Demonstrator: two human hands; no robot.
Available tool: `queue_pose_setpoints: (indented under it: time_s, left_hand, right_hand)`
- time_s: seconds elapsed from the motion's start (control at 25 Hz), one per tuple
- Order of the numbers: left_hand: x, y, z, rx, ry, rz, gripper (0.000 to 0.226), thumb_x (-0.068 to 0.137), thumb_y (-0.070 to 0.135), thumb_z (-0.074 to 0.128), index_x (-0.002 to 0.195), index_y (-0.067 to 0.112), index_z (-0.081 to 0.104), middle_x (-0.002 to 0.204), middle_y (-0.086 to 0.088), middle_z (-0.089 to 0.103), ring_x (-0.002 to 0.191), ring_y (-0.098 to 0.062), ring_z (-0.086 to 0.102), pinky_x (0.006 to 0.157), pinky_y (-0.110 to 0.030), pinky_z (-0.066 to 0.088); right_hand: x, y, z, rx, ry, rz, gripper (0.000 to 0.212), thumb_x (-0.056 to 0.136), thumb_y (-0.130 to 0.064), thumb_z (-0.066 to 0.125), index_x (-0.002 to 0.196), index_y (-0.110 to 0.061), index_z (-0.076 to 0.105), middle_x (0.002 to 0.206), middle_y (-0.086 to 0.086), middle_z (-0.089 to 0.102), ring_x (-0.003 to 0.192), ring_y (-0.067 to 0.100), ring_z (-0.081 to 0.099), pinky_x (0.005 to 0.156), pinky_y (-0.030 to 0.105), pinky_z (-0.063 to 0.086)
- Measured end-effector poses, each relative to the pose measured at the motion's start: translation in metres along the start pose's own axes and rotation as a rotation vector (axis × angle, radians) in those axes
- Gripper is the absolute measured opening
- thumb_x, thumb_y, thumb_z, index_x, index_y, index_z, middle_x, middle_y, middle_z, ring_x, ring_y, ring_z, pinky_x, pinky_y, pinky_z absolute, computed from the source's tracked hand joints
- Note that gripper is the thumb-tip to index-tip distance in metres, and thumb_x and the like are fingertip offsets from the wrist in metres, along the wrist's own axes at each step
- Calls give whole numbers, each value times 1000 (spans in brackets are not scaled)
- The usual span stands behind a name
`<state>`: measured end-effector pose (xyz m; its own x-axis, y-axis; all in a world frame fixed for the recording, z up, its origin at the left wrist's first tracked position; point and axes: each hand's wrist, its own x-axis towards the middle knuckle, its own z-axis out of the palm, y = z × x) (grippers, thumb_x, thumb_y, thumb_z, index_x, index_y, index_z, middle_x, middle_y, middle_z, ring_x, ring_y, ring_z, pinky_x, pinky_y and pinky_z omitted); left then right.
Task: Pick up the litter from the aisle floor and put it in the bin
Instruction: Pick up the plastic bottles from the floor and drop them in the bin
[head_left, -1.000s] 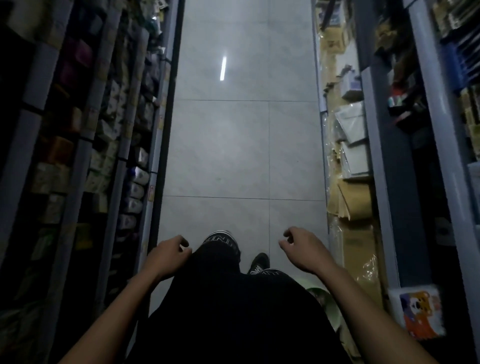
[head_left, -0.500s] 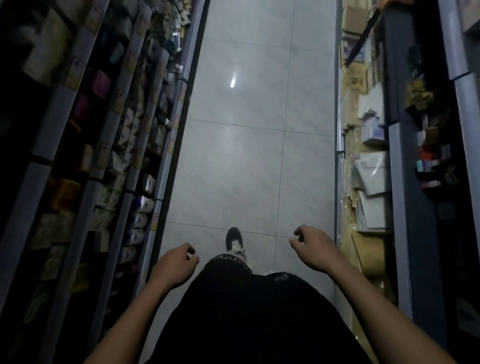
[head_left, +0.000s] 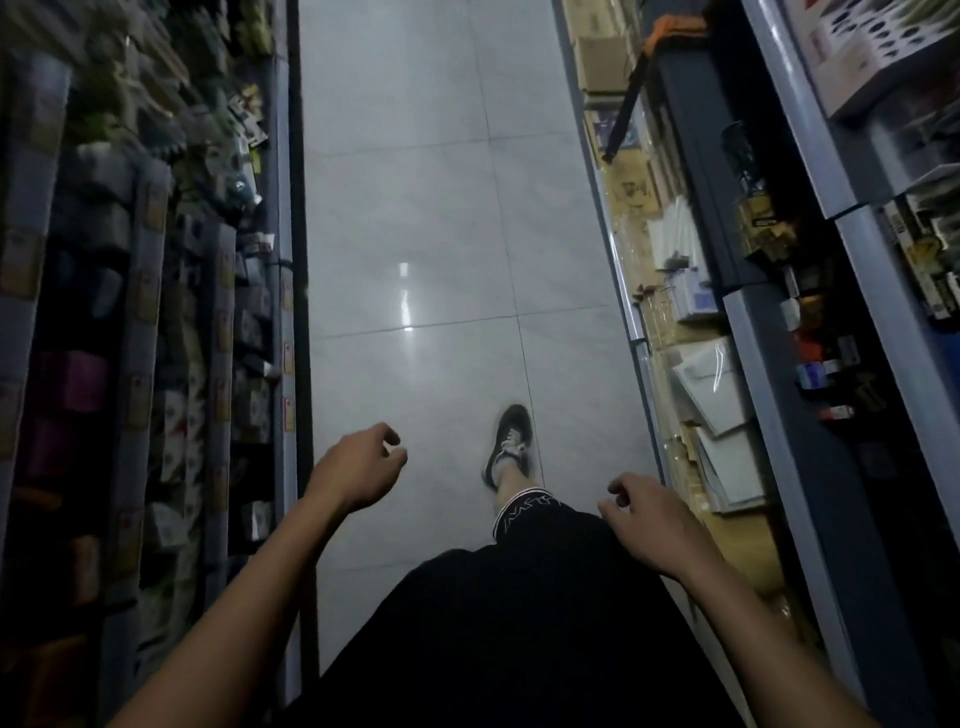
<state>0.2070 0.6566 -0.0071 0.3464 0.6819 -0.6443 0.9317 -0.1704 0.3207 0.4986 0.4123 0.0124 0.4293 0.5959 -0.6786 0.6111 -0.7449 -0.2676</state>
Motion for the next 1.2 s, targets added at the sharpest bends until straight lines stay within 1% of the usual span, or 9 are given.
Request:
queue_pose_setpoints:
  time_s: [0.16,0.28,0.44,0.56,0.64,0.76,0.88,1.04,1.2]
  left_hand:
    - [64,35,-53,11,5,-42,35,93,48,49,119,28,62,106,3,71,89,-15,64,79,-37,55]
    - [102,50,-84,-6,11,-106,34,94,47,50,118,27,62,105,4,72,87,-14,64,77,-34,54]
    - [145,49,-120,-77,19,-207,37,92,52,47,118,29,61,102,7,71,84,-13,66,79,-36,56]
    - [180,45,-145,-128,13,-284,35,94,50,47,117,29,61,101,8,70,84,-12,65,79,-35,55]
    - [218,40,-169,-165,5,-309,35,94,50,48,118,28,61,99,9,70,84,-11,65,80,-35,56]
    - [284,41,-221,-192,1,-305,35,95,49,47,119,27,61,100,8,69,84,-11,64,80,-36,56]
    - [361,55,-295,-178,13,-257,34,95,48,47,118,28,61,98,9,68,83,-11,64,78,-35,56]
    - [471,98,-396,-93,51,-136,32,93,46,50,117,28,63,103,7,72,88,-15,63,78,-34,53]
    - [578,156,-481,-21,45,-16,33,94,46,47,119,29,61,102,8,71,87,-14,63,71,-33,50]
  right_hand:
    - [92,-34,-66,11,-7,-38,45,98,-47,53,132,-19,62,123,1,66,109,20,62,95,40,53]
    - [163,-73,-126,-15,-20,-92,46,98,-47,54,132,-19,62,121,1,66,110,20,62,94,39,52]
    - [253,-139,-204,-80,-4,-201,47,98,-49,52,133,-19,62,121,-1,65,109,20,61,92,40,53]
    - [318,-192,-254,-122,-15,-263,48,100,-50,50,136,-19,59,124,-1,64,111,20,61,93,42,54]
    - [366,-230,-282,-149,-17,-285,48,101,-49,49,138,-19,58,125,0,64,112,20,61,93,41,53]
    - [424,-280,-319,-170,-14,-280,49,101,-49,49,138,-18,58,126,2,65,112,20,61,92,40,53]
    - [464,-319,-355,-163,-21,-207,49,99,-50,51,136,-19,60,123,0,65,109,20,62,91,41,54]
    - [512,-352,-402,-123,-1,-133,46,98,-51,51,132,-21,61,118,-4,65,104,16,62,89,41,55]
    - [561,-363,-444,-21,45,-52,42,98,-50,53,128,-23,62,118,-5,66,104,15,62,88,39,54]
